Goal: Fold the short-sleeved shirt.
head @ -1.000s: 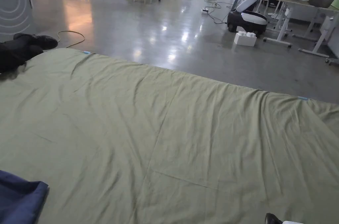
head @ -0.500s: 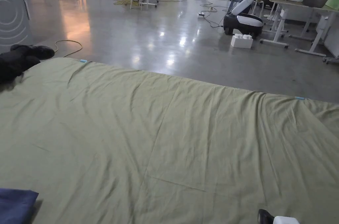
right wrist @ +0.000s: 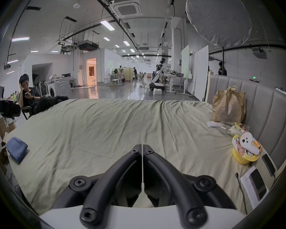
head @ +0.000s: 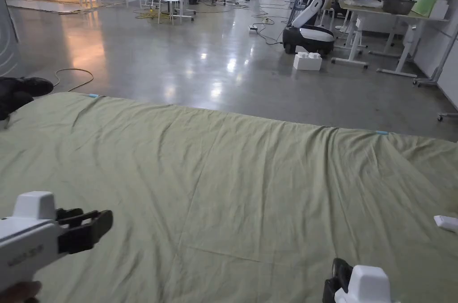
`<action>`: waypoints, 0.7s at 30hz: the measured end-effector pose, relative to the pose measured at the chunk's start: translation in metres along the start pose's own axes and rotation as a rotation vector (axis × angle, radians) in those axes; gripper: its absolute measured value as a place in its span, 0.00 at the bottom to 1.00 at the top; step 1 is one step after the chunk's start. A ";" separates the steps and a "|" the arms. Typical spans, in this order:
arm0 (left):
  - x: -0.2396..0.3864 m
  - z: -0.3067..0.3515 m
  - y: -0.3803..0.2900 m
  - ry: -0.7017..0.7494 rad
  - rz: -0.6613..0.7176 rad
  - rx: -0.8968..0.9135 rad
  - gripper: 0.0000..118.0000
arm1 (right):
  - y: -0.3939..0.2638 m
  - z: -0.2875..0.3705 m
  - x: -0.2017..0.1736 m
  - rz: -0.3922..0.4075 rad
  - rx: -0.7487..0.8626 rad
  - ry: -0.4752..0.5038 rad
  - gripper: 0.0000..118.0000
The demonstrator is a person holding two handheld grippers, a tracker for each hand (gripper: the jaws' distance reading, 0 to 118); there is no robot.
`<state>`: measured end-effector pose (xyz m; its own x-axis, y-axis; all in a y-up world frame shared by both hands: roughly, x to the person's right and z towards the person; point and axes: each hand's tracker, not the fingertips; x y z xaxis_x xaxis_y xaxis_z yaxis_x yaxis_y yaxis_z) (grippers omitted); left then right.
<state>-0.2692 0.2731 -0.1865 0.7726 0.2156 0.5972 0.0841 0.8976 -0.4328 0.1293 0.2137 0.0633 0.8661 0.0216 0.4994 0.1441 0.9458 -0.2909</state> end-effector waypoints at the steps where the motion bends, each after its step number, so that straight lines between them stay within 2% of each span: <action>1: 0.017 -0.003 -0.004 0.016 -0.004 0.040 0.50 | 0.005 0.001 0.001 0.001 0.015 -0.005 0.01; 3: 0.045 -0.008 -0.011 0.023 0.003 0.097 0.50 | 0.013 0.002 0.001 0.027 0.035 -0.001 0.01; 7: 0.095 -0.013 -0.024 0.098 -0.119 0.200 0.48 | 0.025 0.004 0.002 0.017 0.061 -0.008 0.01; 9: 0.111 -0.012 -0.026 0.147 -0.140 0.244 0.41 | 0.028 0.006 0.003 0.011 0.067 -0.011 0.01; 15: 0.138 -0.012 -0.032 0.273 -0.156 0.285 0.30 | 0.029 0.011 0.005 0.024 0.086 -0.021 0.01; 16: 0.140 -0.012 -0.032 0.277 -0.168 0.287 0.21 | 0.029 0.012 0.005 0.026 0.090 -0.024 0.01; 17: 0.140 -0.012 -0.032 0.297 -0.181 0.285 0.17 | 0.028 0.013 0.005 0.027 0.096 -0.025 0.01; 21: 0.138 -0.011 -0.034 0.303 -0.193 0.299 0.16 | 0.029 0.016 0.006 0.026 0.118 -0.033 0.01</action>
<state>-0.1579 0.2682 -0.0968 0.9133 -0.0488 0.4045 0.0940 0.9913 -0.0926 0.1310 0.2460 0.0708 0.8523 0.0559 0.5201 0.0623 0.9764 -0.2069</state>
